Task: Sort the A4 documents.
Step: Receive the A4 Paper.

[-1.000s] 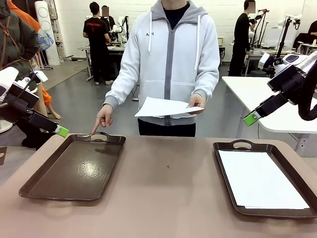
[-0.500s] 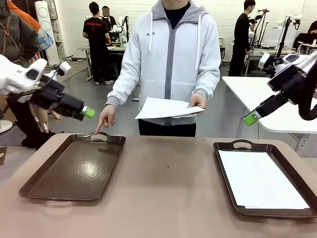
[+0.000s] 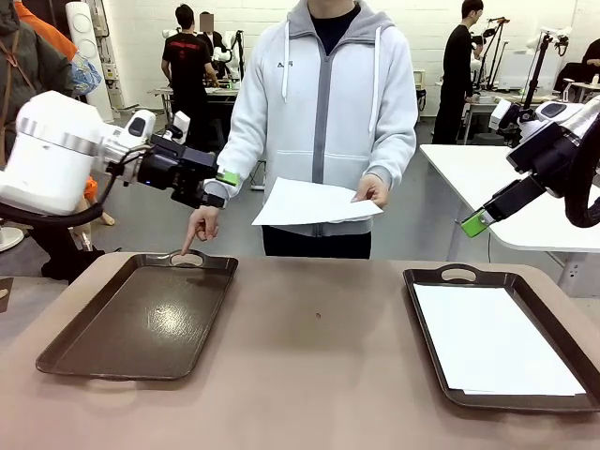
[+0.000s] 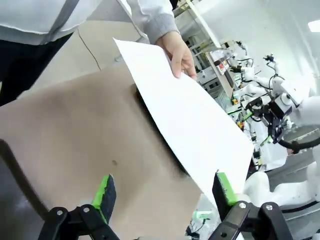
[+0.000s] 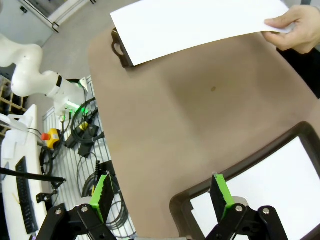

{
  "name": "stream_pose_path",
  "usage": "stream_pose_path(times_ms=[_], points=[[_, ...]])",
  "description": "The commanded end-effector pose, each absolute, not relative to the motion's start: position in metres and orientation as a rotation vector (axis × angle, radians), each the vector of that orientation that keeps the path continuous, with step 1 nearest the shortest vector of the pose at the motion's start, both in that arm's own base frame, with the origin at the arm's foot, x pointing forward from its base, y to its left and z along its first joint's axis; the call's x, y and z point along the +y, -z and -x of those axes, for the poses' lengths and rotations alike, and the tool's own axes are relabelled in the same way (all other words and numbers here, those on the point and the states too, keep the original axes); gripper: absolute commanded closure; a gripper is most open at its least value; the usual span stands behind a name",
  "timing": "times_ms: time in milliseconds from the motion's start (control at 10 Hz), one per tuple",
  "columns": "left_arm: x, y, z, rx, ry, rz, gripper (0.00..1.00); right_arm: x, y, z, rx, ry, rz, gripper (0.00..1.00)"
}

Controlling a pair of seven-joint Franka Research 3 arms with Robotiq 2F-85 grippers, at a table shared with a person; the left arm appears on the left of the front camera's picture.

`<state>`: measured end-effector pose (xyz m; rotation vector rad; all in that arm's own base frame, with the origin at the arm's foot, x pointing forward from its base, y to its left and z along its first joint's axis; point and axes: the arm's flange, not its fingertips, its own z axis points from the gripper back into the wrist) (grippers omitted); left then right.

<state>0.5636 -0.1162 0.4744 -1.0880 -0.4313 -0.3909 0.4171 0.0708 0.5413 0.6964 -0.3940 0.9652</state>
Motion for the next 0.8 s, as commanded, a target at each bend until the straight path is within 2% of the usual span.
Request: stream_pose_path(times_ms=[0, 700], points=[[-0.142, -0.472, -0.578, -0.356, 0.348, 1.136, 0.00, 0.071, -0.541, -0.417, -0.396, -0.970, -0.707, 0.00], [-0.190, -0.432, -0.593, -0.223, 0.180, 1.326, 0.00, 0.071, -0.541, -0.417, -0.396, -0.970, -0.707, 0.00]])
